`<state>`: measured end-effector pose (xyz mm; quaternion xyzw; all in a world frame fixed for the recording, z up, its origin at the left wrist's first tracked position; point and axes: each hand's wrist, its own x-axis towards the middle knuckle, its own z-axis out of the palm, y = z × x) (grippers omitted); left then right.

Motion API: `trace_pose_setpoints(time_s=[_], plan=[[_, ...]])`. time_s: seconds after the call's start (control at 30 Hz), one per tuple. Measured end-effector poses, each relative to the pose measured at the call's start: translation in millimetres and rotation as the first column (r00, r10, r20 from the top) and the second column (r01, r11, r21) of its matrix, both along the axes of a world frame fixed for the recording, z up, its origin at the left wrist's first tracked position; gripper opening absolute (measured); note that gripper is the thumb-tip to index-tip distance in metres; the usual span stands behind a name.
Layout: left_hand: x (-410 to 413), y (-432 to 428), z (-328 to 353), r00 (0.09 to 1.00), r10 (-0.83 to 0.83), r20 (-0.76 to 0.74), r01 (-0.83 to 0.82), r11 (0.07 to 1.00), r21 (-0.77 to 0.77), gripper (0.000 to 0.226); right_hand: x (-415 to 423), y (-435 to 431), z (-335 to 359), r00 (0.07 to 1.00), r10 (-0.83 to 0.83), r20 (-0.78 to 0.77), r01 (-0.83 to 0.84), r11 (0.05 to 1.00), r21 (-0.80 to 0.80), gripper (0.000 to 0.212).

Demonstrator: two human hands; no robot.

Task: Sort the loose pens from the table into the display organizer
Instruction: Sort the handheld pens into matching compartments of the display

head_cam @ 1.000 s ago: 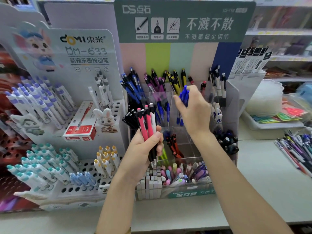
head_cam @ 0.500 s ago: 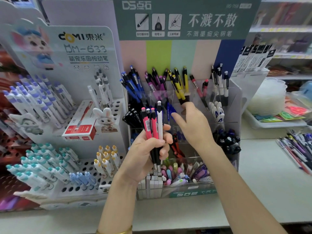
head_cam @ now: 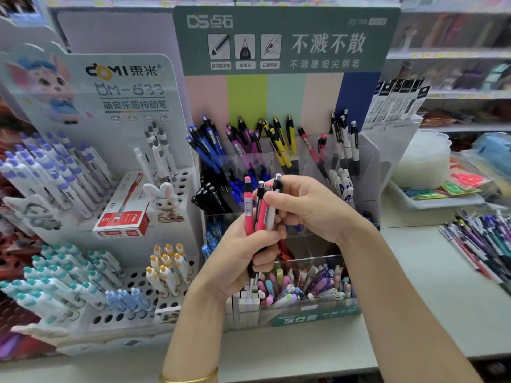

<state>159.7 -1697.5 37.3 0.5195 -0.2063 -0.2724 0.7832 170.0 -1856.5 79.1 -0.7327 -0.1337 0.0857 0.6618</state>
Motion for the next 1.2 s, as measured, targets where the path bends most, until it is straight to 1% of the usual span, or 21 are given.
trace_pose_setpoints(time_s=[0.1,0.17,0.23,0.3,0.4,0.5,0.57,0.63,0.7,0.73,0.8,0.83,0.9,0.97,1.07,1.1,1.13,1.2], plan=[[-1.5,-1.7,3.0,1.0,0.024,-0.012,-0.024,1.0,0.005,0.022,1.4,-3.5,2.3,1.0,-0.007,-0.009,0.007,1.0,0.001,0.026],[-2.5,-3.4,5.3,1.0,0.031,0.007,-0.031,0.999,0.024,0.022,0.4,-6.6,4.0,1.0,-0.016,-0.011,0.016,1.0,0.005,0.024],[-2.2,-6.3,7.2,0.998,0.041,0.037,-0.043,0.997,0.068,0.014,-1.5,-11.1,4.6,0.999,-0.041,-0.01,0.041,0.999,0.013,0.015],[-0.8,-9.8,8.6,0.997,0.039,0.065,-0.046,0.994,0.101,0.013,-3.2,-17.5,4.4,0.997,-0.074,-0.014,0.074,0.997,0.009,0.008],[1.9,-17.7,9.9,0.995,0.012,0.1,-0.024,0.992,0.12,0.014,-7.5,-29.4,6.2,0.992,-0.128,-0.007,0.128,0.991,-0.042,0.014],[6.6,-32.2,14.0,0.994,0.007,0.106,-0.024,0.988,0.156,0.019,-13.8,-40.7,9.0,0.972,-0.232,0.032,0.234,0.97,-0.069,0.01],[11.9,-44.7,18.3,0.997,0.02,0.077,-0.033,0.985,0.169,0.022,-15.9,-50.7,11.3,0.937,-0.346,0.051,0.347,0.938,-0.017,0.007],[18.2,-57.8,22.3,0.996,0.07,0.05,-0.078,0.978,0.194,0.02,-14.7,-66.5,16.4,0.856,-0.511,0.074,0.504,0.858,0.094,0.001],[23.9,-70.8,25.5,0.988,0.134,0.08,-0.149,0.957,0.248,0.017,-11.9,-86.2,25.8,0.703,-0.694,0.153,0.674,0.72,0.166,0.007],[26.5,-76.9,26.6,0.98,0.158,0.119,-0.185,0.945,0.27,0.017,-10.3,-95.4,31.9,0.616,-0.755,0.224,0.737,0.653,0.174,0.009],[32.0,-89.9,28.4,0.964,0.187,0.192,-0.236,0.93,0.282,0.016,-2.8,-113.4,43.2,0.457,-0.804,0.381,0.824,0.544,0.158,0.01],[35.1,-96.4,29.3,0.958,0.196,0.211,-0.25,0.928,0.275,0.016,3.0,-120.8,48.3,0.402,-0.798,0.449,0.846,0.511,0.15,0.013],[40.8,-109.1,32.3,0.956,0.212,0.201,-0.26,0.931,0.256,0.013,17.1,-132.3,56.1,0.354,-0.746,0.564,0.863,0.494,0.112,0.014],[43.8,-120.8,37.4,0.963,0.221,0.153,-0.252,0.942,0.224,0.009,30.9,-138.8,59.5,0.351,-0.675,0.649,0.855,0.514,0.072,0.005],[46.8,-137.9,43.9,0.961,0.265,0.076,-0.275,0.943,0.187,0.011,47.0,-142.7,62.2,0.349,-0.559,0.752,0.839,0.544,0.014,0.011],[47.7,-143.1,46.4,0.955,0.293,0.045,-0.296,0.937,0.184,0.014,52.1,-143.6,62.9,0.382,-0.522,0.763,0.83,0.556,-0.036,0.012],[48.4,-147.4,48.0,0.948,0.318,0.011,-0.314,0.933,0.177,0.018,57.0,-144.2,63.0,0.438,-0.479,0.76,0.817,0.565,-0.115,0.012],[48.2,-153.3,50.6,0.935,0.352,-0.05,-0.341,0.928,0.151,0.016,66.8,-145.6,61.9,0.548,-0.403,0.733,0.785,0.55,-0.285,0.015]])
